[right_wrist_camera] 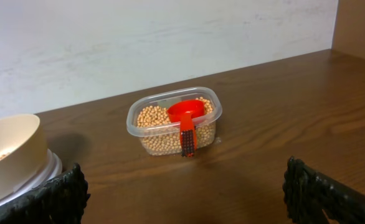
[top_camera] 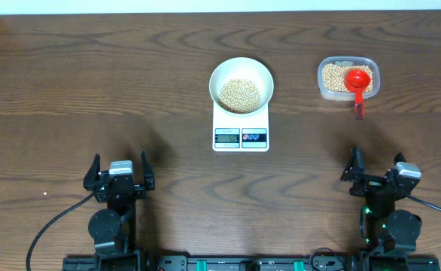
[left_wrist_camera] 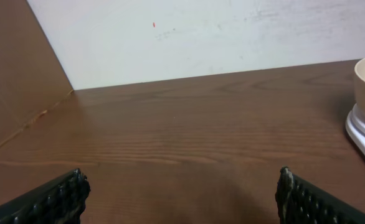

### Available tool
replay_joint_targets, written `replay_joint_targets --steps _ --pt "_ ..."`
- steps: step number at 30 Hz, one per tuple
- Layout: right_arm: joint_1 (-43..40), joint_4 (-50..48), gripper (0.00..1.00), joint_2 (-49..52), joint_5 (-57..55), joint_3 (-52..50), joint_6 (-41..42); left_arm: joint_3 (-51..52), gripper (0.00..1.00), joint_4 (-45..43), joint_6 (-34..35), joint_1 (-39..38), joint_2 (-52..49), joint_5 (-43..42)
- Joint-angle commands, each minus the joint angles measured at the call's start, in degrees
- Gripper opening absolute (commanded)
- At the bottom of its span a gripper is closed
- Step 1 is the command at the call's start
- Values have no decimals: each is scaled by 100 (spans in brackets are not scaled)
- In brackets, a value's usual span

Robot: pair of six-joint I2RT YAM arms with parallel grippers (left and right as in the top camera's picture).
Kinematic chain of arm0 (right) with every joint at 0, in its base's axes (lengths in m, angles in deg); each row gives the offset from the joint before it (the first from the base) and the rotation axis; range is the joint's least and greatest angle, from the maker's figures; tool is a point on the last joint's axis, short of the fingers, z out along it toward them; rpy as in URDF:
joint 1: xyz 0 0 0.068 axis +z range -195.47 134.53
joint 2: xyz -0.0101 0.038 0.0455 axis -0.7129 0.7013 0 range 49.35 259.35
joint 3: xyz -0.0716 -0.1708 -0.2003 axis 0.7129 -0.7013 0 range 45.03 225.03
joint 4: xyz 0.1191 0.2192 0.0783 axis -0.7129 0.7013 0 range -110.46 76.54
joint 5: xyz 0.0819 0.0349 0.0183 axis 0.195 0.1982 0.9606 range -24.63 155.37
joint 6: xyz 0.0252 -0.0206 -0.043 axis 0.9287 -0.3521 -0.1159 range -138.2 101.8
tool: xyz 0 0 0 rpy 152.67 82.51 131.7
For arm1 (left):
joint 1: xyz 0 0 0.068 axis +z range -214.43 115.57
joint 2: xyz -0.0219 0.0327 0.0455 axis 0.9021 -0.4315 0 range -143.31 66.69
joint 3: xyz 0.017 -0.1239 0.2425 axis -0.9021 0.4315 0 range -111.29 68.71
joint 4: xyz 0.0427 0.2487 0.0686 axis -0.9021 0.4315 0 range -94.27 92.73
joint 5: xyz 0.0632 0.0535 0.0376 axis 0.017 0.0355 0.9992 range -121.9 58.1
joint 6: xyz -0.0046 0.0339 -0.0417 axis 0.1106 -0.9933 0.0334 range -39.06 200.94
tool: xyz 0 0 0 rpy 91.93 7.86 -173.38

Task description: Scoop item into bowl and weigh 50g on scale

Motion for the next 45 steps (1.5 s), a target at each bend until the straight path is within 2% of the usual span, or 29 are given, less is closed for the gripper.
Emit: replay_joint_targets --steps 1,8,14,45 --pt "46 22 99 -39 -7 -11 -22 94 98 205 70 28 55 50" --pt "46 24 100 -42 -7 -11 -22 94 98 205 76 -90 55 52" --pt "46 24 99 -42 -7 -11 -22 94 98 238 866 -105 55 413" --pt "46 24 99 -42 -7 -11 -20 94 98 236 863 -105 39 411"
